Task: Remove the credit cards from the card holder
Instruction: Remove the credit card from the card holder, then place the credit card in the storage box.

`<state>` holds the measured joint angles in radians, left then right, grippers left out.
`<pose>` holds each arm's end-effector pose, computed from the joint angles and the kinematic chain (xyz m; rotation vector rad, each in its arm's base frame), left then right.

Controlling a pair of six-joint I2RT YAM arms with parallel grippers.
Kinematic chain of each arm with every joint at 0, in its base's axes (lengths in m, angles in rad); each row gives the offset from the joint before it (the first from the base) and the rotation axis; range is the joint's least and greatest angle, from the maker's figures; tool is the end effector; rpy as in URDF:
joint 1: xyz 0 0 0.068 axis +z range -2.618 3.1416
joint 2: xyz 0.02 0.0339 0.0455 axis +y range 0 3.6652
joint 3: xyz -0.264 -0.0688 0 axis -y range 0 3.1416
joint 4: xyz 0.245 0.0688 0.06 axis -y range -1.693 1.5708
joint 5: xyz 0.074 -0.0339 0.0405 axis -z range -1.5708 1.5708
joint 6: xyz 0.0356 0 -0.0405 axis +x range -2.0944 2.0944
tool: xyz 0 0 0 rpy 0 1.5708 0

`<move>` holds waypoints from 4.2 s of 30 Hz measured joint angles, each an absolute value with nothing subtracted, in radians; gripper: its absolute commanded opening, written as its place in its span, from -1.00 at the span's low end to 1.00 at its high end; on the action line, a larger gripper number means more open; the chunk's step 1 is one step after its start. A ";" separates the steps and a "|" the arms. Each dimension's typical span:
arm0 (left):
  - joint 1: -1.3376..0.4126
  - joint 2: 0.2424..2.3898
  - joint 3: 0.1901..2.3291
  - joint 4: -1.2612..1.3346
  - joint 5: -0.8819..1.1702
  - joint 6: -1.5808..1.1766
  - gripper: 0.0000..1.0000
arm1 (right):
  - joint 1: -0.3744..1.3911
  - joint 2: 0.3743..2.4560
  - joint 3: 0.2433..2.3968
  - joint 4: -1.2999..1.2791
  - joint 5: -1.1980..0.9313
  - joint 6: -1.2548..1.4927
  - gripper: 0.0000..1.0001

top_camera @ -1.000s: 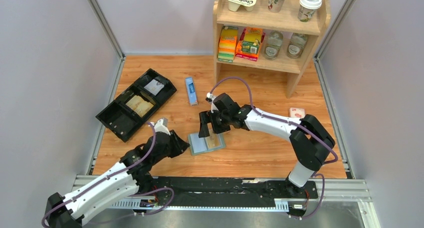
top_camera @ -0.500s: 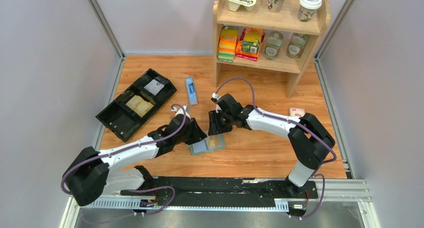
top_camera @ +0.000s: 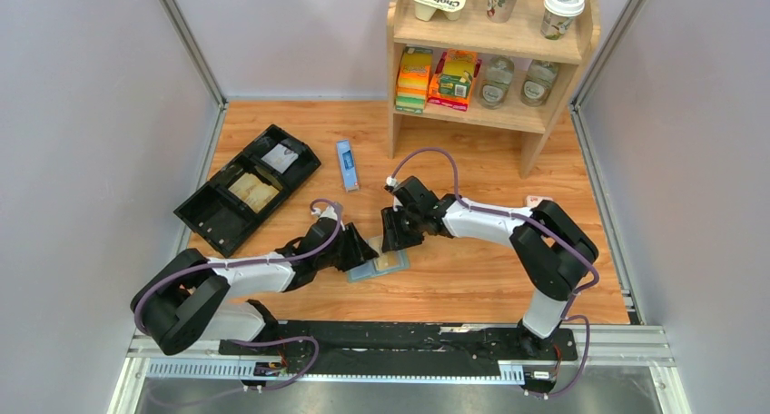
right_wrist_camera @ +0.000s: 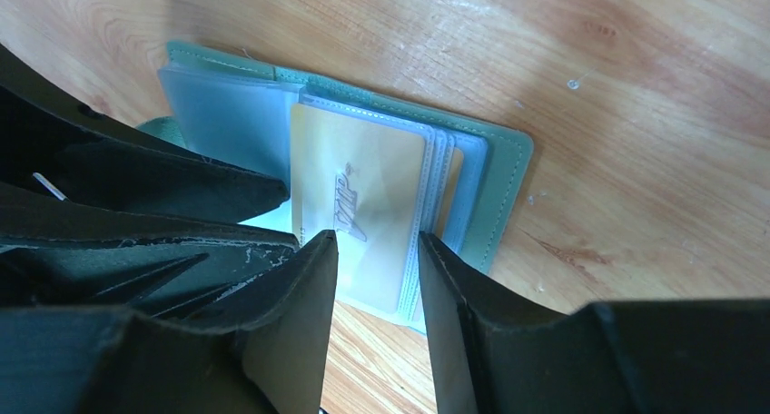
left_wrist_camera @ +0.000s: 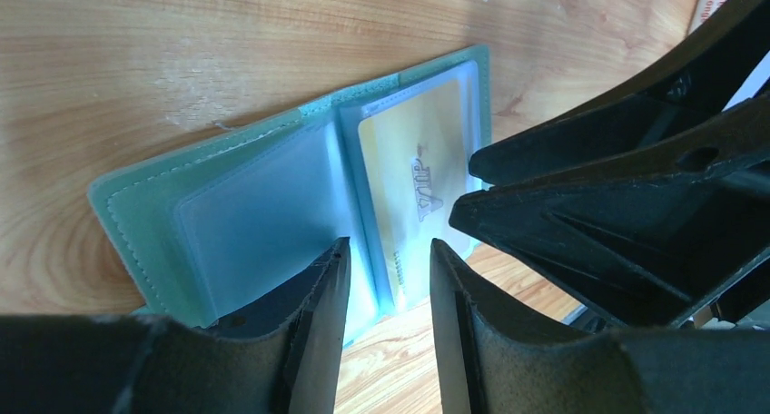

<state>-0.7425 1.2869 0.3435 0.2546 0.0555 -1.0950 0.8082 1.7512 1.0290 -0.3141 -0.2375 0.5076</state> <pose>0.1630 -0.1522 0.1342 -0.4021 2.4427 -0.9704 0.2331 0.2561 0.1628 -0.5044 2.7259 0.7254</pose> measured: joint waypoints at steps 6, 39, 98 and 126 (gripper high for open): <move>-0.735 1.301 0.287 0.376 0.078 -1.143 -0.10 | 0.804 1.758 1.027 -0.283 -0.273 0.514 -0.15; -0.730 1.198 0.093 0.678 0.020 -1.246 -0.78 | 0.792 1.784 1.007 -0.203 -0.325 0.553 -0.16; -0.730 0.892 0.047 0.292 -0.102 -1.328 -1.00 | 0.796 1.809 1.056 -0.157 -0.469 0.550 -0.30; -0.730 0.948 0.047 0.428 -0.090 -1.274 -0.44 | 0.762 1.891 0.962 0.042 -0.619 0.660 -0.37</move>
<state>-0.7296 0.9478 0.0467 0.4282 -0.0902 -1.2743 0.7624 1.8912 0.9619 0.0422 -0.6186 0.6598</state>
